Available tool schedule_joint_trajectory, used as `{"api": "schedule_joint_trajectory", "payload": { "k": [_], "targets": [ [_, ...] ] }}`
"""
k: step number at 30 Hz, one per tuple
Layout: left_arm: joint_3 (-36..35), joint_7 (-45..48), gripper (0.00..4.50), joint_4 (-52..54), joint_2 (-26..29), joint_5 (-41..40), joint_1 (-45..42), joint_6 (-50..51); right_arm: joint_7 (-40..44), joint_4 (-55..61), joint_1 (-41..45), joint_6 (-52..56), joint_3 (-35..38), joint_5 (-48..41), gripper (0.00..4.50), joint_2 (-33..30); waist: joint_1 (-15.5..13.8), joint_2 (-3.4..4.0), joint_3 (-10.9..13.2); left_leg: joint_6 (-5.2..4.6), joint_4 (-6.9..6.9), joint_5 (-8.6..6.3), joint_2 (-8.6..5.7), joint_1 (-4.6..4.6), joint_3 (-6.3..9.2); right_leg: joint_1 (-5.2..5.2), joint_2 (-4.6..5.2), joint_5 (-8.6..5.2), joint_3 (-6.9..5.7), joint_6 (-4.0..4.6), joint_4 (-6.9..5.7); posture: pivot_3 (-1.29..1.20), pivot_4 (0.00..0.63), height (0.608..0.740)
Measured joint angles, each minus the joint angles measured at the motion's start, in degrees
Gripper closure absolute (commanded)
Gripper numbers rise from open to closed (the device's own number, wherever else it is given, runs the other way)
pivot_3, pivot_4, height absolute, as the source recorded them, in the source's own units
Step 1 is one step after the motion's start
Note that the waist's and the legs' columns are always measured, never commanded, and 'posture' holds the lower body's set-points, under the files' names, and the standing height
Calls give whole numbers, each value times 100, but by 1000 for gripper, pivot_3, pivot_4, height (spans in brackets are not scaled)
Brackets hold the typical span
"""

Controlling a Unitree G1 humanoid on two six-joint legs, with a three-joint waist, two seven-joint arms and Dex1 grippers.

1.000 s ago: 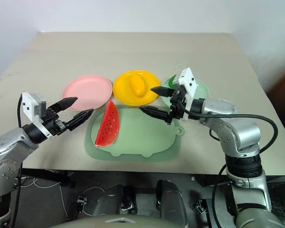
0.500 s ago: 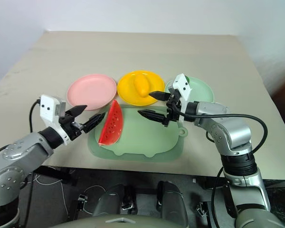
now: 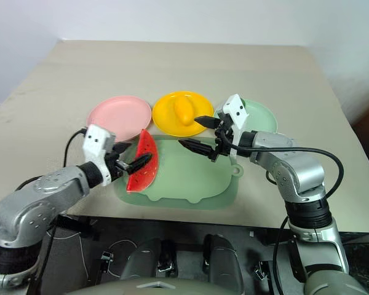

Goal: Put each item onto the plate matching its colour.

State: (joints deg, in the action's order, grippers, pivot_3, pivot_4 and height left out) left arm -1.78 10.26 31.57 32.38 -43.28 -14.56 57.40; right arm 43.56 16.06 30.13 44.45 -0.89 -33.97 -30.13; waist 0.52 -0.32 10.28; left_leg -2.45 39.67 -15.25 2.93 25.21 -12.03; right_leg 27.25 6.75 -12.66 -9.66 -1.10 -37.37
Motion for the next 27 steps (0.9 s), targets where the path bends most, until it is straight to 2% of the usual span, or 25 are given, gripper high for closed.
{"api": "schedule_joint_trajectory", "payload": {
  "k": [5, 9, 11, 22, 27],
  "targets": [
    [105, 3, 0, -159, -13, 43, -432, 427, -165, 1, 2, 53, 0, 8, 47, -4, 35, 0, 0, -1, 1, 0, 1, 1, 1, 1, -1, 0, -1, -1, -2, 0, 150, 696],
    [80, -15, 889, -194, -98, 39, -451, 647, -239, 1, 2, 67, 0, 16, 0, -10, 19, 0, 0, -2, 5, 1, 1, 0, 4, 2, -2, 0, -1, -2, -10, 0, 150, 696],
    [49, -39, 1124, -193, -115, 27, -546, 813, -269, 1, 2, 68, -4, 16, 0, -9, -2, 0, 0, -1, 15, 0, 1, 1, 7, -3, 0, 0, -3, -2, -11, 0, 150, 696],
    [-320, -176, 1202, -92, -362, -186, -833, 1760, -317, -51, 129, 81, -87, 212, 0, -26, 11, 0, 0, -6, 24, -3, 1, 7, 9, -3, 1, 0, -3, -2, -13, 0, 150, 696],
    [-1016, -373, 1209, -105, -531, -237, -1457, 1844, -363, -61, 136, 81, -100, 297, 0, -27, 10, -2, 1, -6, 32, -3, 0, 11, 14, -4, 2, 0, -6, -2, -15, 0, 150, 696]
  ]
}}
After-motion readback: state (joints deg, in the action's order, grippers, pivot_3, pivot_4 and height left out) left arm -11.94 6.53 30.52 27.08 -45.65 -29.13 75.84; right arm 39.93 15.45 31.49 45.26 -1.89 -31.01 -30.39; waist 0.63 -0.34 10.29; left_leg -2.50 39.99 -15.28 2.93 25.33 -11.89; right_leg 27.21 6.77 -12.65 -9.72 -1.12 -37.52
